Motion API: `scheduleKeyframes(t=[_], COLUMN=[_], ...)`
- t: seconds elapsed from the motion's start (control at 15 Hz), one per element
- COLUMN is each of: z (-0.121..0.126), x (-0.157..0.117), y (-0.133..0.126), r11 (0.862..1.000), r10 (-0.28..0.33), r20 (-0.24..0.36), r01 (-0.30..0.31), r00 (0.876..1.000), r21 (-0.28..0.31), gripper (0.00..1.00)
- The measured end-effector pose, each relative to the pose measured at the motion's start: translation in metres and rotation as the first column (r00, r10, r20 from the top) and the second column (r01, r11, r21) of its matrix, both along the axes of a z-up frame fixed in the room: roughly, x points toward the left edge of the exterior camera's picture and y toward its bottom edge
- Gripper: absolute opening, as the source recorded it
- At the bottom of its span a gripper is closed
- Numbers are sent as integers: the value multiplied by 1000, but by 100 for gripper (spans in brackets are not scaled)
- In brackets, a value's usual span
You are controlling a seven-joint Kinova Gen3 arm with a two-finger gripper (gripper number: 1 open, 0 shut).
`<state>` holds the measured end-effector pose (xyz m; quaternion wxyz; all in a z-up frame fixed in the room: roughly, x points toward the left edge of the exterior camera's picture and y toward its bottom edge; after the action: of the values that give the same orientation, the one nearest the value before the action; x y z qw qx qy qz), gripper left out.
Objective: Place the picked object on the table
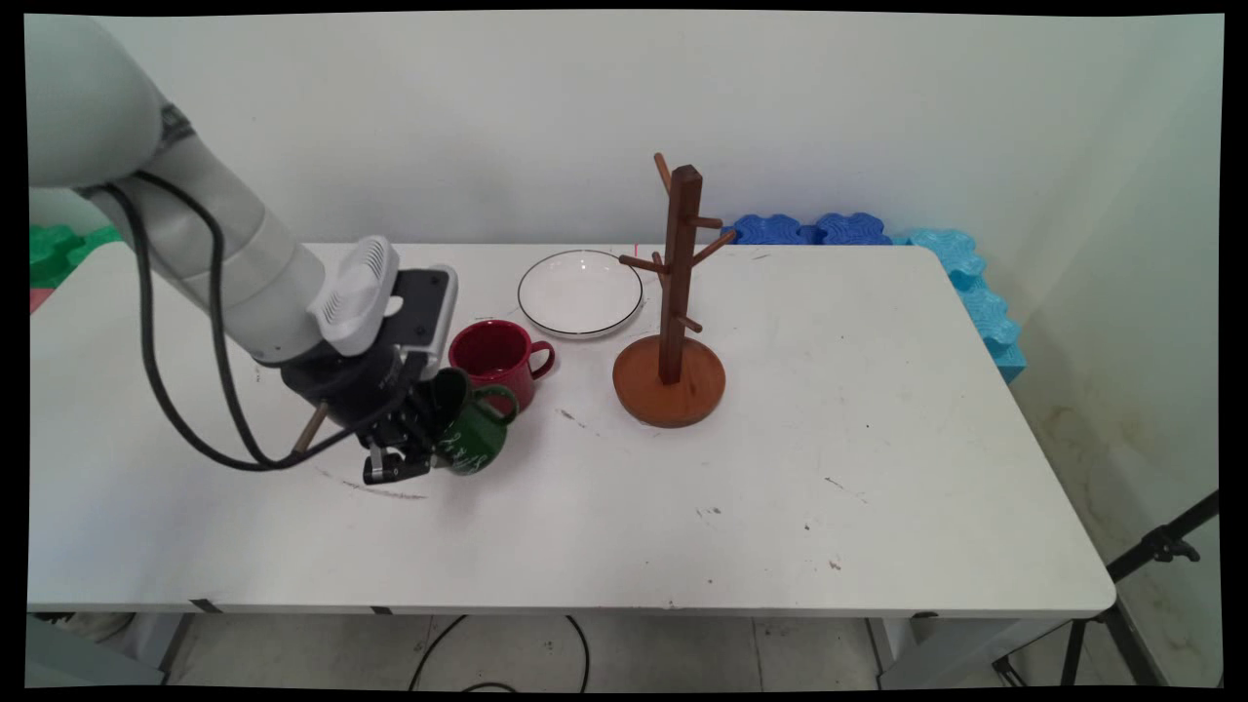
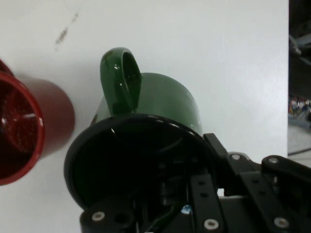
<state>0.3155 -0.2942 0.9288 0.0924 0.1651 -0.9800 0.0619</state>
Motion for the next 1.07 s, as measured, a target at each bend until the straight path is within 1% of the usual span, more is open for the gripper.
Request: scheduleKeyframes(t=[0.2, 1.07], z=[-13, -59], x=[-5, -20], y=[-3, -22], r11=[1000, 997], r10=[-15, -46], r20=[30, 61], r01=[14, 43], r00=[999, 997], r21=[22, 64], gripper=[0, 0])
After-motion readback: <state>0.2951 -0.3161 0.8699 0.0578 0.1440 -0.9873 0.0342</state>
